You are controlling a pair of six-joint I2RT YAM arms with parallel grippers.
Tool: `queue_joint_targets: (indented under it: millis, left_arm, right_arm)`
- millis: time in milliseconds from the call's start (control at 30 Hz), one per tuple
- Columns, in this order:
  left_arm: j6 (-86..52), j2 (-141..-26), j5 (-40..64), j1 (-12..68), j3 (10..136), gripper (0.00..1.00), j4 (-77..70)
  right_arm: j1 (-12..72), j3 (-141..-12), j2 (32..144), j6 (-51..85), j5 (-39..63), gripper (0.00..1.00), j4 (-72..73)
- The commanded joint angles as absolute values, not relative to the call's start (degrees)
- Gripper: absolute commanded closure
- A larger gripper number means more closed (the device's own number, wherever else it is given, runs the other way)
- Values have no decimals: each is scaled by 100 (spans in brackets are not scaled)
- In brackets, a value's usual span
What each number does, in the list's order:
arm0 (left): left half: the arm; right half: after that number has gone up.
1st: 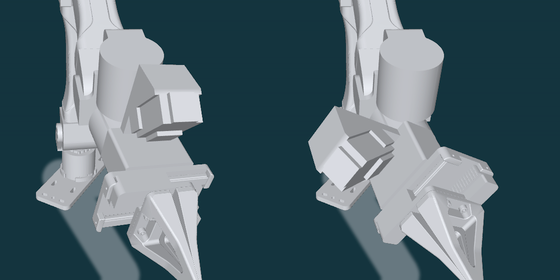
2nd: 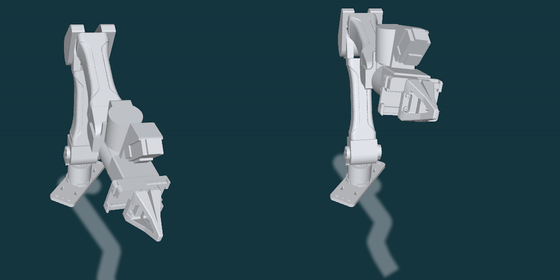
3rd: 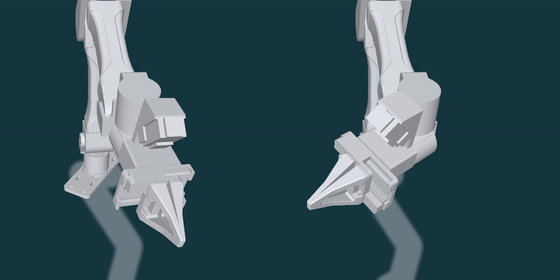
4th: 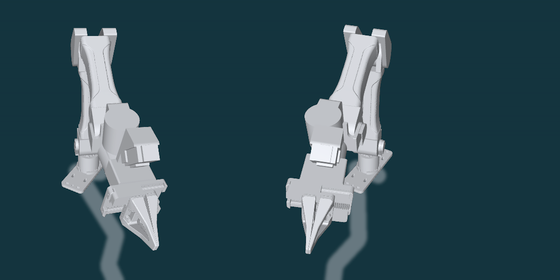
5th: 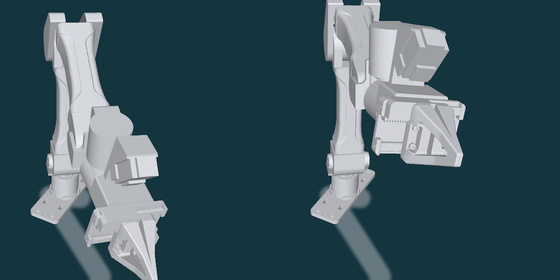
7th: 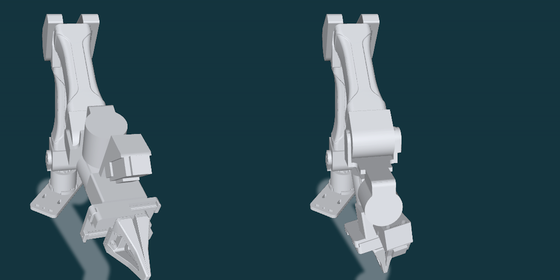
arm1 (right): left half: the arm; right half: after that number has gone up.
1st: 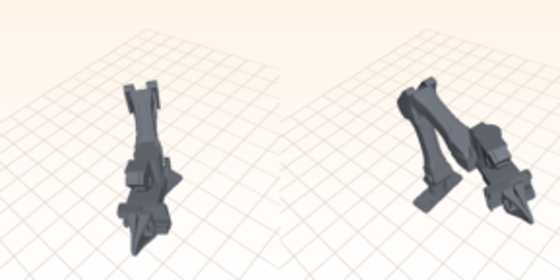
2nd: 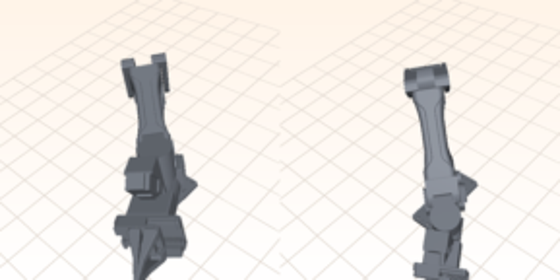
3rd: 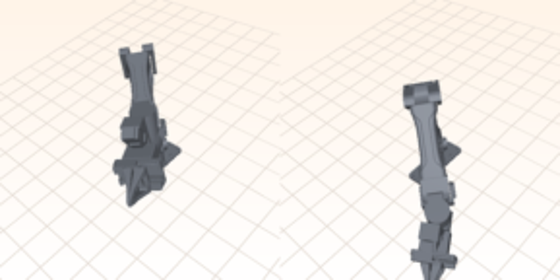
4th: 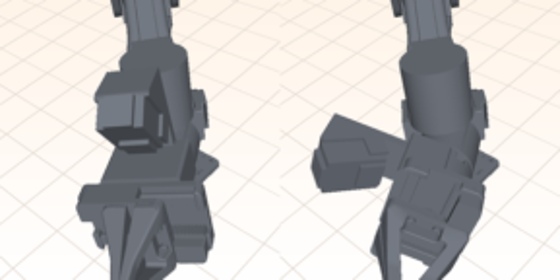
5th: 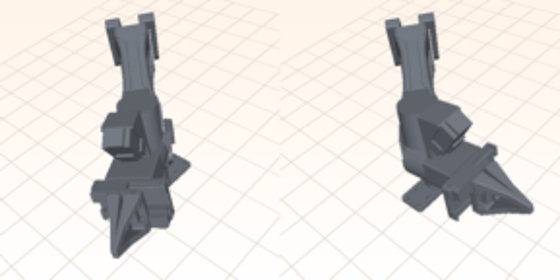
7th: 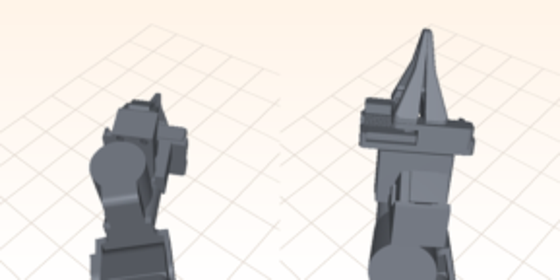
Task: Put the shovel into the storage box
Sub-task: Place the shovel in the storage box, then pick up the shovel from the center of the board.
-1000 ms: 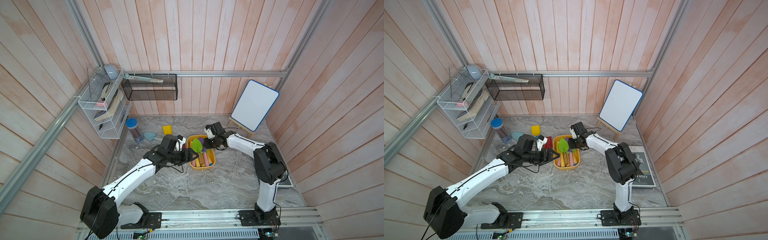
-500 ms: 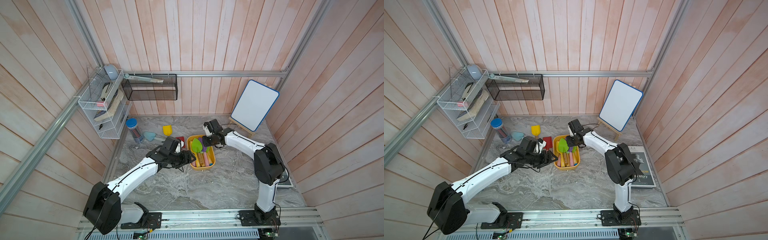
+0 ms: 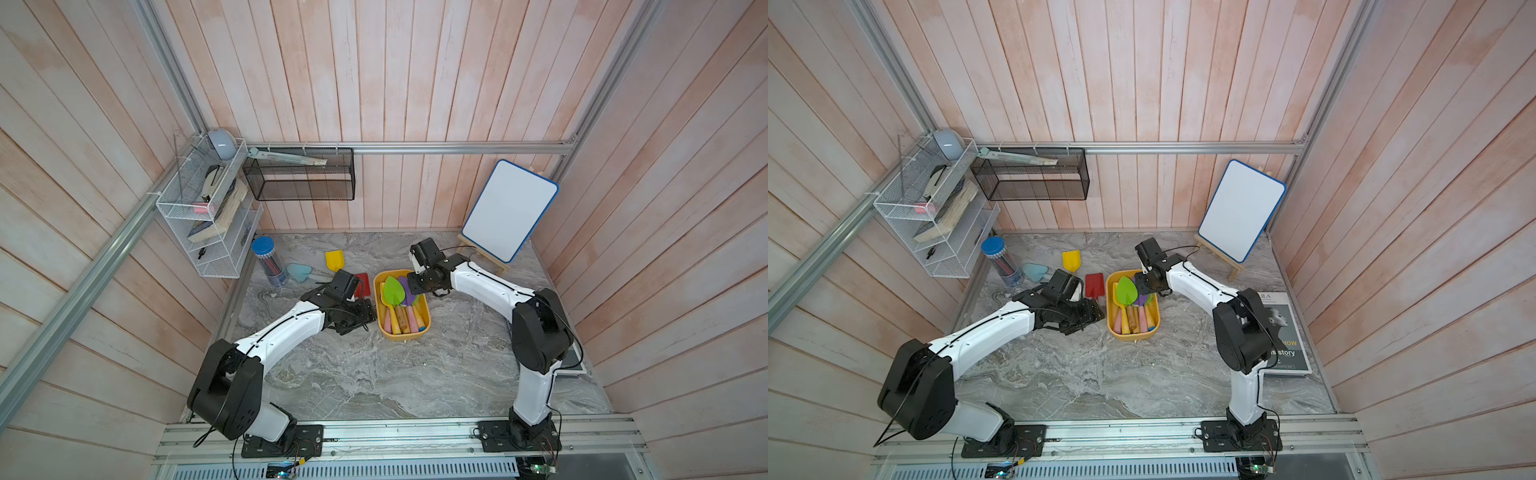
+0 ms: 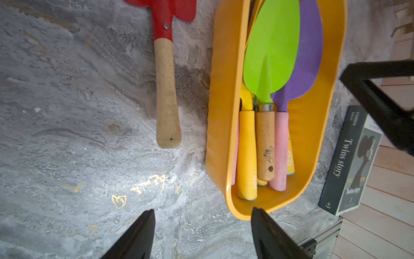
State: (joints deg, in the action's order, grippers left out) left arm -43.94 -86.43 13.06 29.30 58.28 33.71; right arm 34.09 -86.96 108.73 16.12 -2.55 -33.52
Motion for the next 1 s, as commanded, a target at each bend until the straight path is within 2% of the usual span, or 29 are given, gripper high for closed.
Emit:
queue_joint_targets:
  millis: [0,333,533,767,967]
  left_arm:
    - [-4178,-8894,1019,2883,6095,27,3502]
    - [-3905,-9773,497,2729,6734,27,3837]
    - [-3738,-10265,308,2653,7049,32,3969]
    - [-3587,-10658,367,2601,7231,46,3817]
    - [-3586,-10763,379,2593,7208,64,3679]
  right_arm:
    - [3432,-8824,10476,1513,-394,71,-3545]
    - [3437,-8672,10137,1509,-365,72,-3540]
    - [3432,-8622,10142,1503,-333,73,-3520]
    - [3432,-8622,10167,1502,-323,74,-3504]
    - [3436,-8619,10187,1511,-292,74,-3493]
